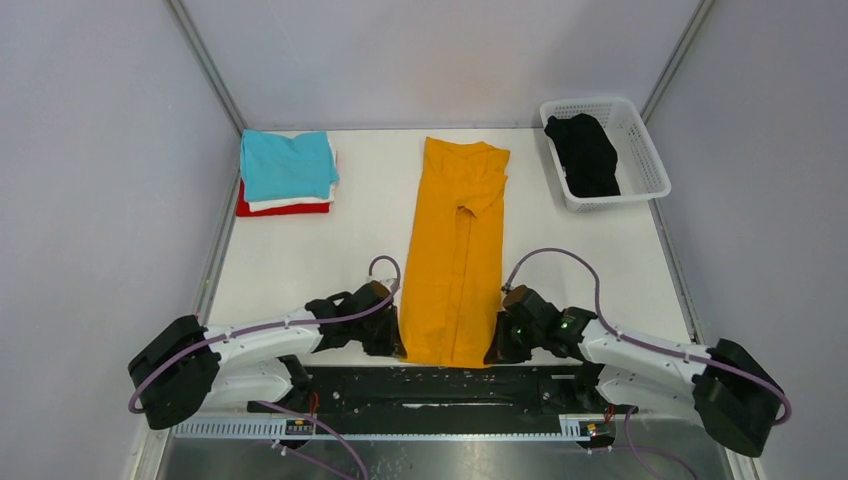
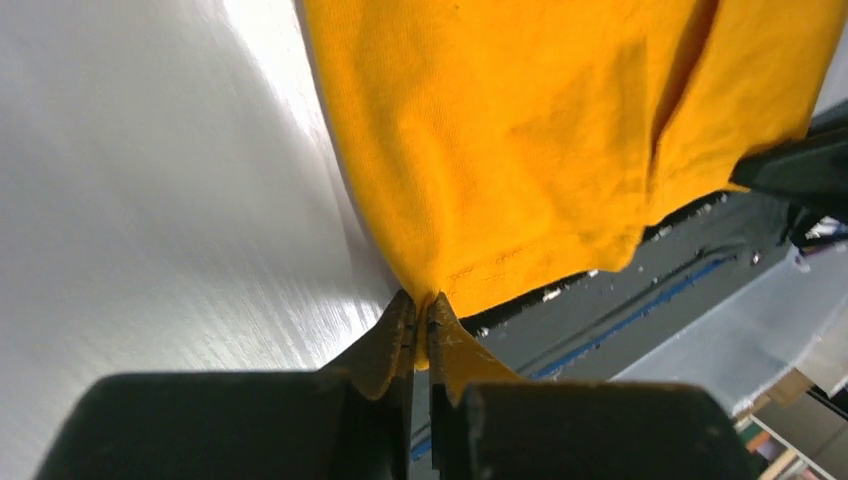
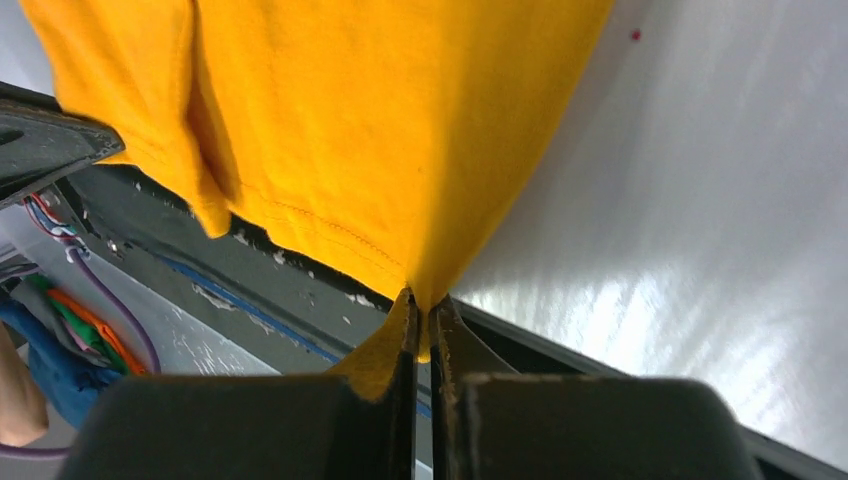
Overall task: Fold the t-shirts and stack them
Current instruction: Grab the bottom of the folded rectangular tshirt with both arms, then fold the folded rectangular tshirt in 1/3 of the way
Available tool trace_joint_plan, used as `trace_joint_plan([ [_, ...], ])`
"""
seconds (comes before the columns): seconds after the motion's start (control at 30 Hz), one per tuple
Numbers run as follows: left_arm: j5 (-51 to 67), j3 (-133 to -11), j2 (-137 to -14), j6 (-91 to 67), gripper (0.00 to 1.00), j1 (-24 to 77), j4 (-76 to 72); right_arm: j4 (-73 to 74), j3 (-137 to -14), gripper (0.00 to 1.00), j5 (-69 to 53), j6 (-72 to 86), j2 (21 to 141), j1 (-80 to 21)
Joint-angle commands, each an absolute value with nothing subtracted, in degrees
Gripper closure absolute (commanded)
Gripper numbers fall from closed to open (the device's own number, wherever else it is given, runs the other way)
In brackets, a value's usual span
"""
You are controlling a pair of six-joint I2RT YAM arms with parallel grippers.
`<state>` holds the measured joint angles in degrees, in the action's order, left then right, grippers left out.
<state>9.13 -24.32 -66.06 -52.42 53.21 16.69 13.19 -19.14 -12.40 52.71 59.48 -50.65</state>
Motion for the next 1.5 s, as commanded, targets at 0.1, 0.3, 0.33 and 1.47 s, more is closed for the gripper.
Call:
trace_joint_plan([
  [0.1,16.45,-27.16,-62.53,-49.35,1.0,53.81,16.05,22.24,-19.66,0.98,-8.87,49.99,46.29,-51.42],
  [0.3,10.14,-37.4,-67.02,-45.07,1.0,49.96,19.46,20.34,-24.11,0.97,-2.26,45.18,47.85,-49.03],
  [0.33,9.67,-38.67,-67.86,-45.09,1.0,48.95,19.18,18.95,-24.78,0.97,-2.69,44.65,48.94,-47.37],
  [1.47,16.47,-86.83,-114.95,-31.79,0.87,24.0,22.91,10.34,-66.15,0.87,-30.47,33.0,103.22,-11.56],
])
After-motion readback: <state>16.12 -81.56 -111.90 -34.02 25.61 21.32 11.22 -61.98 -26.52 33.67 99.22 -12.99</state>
